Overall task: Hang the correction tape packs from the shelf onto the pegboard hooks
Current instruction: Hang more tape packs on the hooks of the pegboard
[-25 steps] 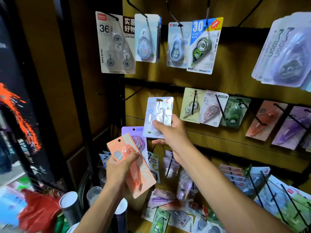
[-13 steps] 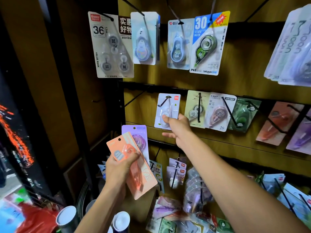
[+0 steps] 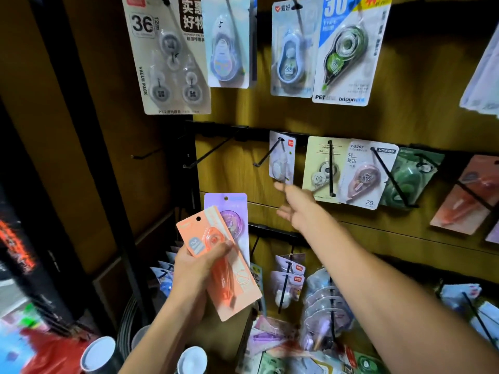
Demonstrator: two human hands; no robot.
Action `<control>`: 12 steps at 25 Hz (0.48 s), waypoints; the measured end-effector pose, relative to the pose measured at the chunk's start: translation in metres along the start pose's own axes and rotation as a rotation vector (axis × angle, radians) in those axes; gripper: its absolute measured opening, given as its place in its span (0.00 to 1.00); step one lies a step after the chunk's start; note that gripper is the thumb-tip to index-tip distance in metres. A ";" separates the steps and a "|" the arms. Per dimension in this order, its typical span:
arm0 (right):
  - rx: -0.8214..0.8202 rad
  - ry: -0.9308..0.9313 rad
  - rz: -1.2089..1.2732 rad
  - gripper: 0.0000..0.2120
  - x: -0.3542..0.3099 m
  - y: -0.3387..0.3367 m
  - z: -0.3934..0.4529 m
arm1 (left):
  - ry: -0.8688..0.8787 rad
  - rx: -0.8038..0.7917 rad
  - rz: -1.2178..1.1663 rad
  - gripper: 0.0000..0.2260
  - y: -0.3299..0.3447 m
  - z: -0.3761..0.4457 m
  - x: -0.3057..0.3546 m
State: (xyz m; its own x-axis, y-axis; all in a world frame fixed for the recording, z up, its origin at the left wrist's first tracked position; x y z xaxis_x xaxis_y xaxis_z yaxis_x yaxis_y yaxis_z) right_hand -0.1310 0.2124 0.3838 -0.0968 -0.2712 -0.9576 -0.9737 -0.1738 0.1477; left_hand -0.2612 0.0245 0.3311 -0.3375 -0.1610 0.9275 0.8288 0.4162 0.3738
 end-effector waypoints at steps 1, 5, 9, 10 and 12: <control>-0.040 0.030 -0.011 0.24 0.010 -0.002 -0.018 | -0.010 -0.008 -0.023 0.10 0.001 -0.006 0.002; -0.353 0.010 -0.159 0.09 0.048 -0.004 -0.116 | 0.012 -0.066 -0.096 0.12 0.009 -0.035 0.012; -0.485 -0.052 -0.242 0.10 0.059 -0.002 -0.181 | 0.007 -0.125 -0.132 0.16 0.021 -0.078 0.014; -0.460 -0.067 -0.224 0.09 0.057 -0.005 -0.189 | 0.001 -0.131 -0.130 0.16 0.021 -0.085 0.015; -0.394 -0.100 -0.157 0.04 0.052 -0.014 -0.201 | -0.021 -0.115 -0.124 0.11 0.018 -0.095 0.017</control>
State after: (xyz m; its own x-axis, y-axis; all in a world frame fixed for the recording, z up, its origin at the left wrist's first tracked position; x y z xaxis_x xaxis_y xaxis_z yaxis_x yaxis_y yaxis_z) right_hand -0.0812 0.0103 0.3816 0.0076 -0.1232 -0.9924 -0.8269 -0.5588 0.0631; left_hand -0.2092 -0.0559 0.3543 -0.4485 -0.1859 0.8743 0.8254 0.2891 0.4849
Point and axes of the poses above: each hand's wrist, its own z-axis towards the middle knuckle, its own y-axis out of the palm, x = y × z, the point moved 2 cm from there along z, towards the middle knuckle, and after that the axes turned 9 degrees about -x, right-handed, at the moved point
